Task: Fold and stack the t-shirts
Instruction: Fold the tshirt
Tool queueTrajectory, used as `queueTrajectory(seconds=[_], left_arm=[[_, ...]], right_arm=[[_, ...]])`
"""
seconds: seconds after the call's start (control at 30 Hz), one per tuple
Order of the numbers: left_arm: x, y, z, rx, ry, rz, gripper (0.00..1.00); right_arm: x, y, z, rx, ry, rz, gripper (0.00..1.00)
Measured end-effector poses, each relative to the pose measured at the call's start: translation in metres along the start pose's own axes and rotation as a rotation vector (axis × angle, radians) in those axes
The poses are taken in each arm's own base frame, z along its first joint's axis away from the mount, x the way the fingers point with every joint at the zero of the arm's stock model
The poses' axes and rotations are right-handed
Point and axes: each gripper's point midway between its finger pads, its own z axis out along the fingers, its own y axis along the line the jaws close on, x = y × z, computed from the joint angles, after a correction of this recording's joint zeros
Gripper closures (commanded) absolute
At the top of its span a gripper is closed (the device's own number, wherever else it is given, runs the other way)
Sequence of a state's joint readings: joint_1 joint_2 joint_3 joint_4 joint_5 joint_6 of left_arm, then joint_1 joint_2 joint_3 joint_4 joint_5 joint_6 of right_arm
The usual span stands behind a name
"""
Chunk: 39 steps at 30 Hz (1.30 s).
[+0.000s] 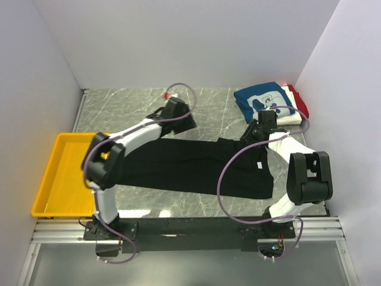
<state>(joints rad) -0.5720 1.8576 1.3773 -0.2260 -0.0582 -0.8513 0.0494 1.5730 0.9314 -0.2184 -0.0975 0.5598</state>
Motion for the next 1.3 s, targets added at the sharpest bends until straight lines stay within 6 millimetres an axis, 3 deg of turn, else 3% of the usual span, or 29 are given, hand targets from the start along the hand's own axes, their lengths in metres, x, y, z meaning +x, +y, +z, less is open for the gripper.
queueTrajectory(seconds=[0.2, 0.4, 0.57, 0.8, 1.1, 1.3], left_arm=[[0.034, -0.057, 0.035, 0.109, 0.08, 0.115, 0.37], [0.068, -0.083, 0.063, 0.16, 0.146, 0.188, 0.37], [0.092, -0.089, 0.082, 0.174, 0.191, 0.222, 0.38], [0.114, -0.089, 0.094, 0.174, 0.238, 0.236, 0.48], [0.114, -0.092, 0.094, 0.187, 0.236, 0.236, 0.71], [0.115, -0.095, 0.092, 0.204, 0.24, 0.234, 0.84]], right_arm=[[0.002, -0.015, 0.009, 0.039, 0.02, 0.018, 0.53], [0.006, -0.025, 0.017, 0.062, 0.043, 0.032, 0.53], [0.013, -0.027, 0.024, 0.061, 0.072, 0.035, 0.57], [0.016, -0.023, 0.026, 0.036, 0.087, 0.036, 0.76], [0.01, -0.026, 0.024, 0.021, 0.083, 0.062, 0.97], [0.006, -0.02, 0.015, -0.014, 0.069, 0.066, 0.98]])
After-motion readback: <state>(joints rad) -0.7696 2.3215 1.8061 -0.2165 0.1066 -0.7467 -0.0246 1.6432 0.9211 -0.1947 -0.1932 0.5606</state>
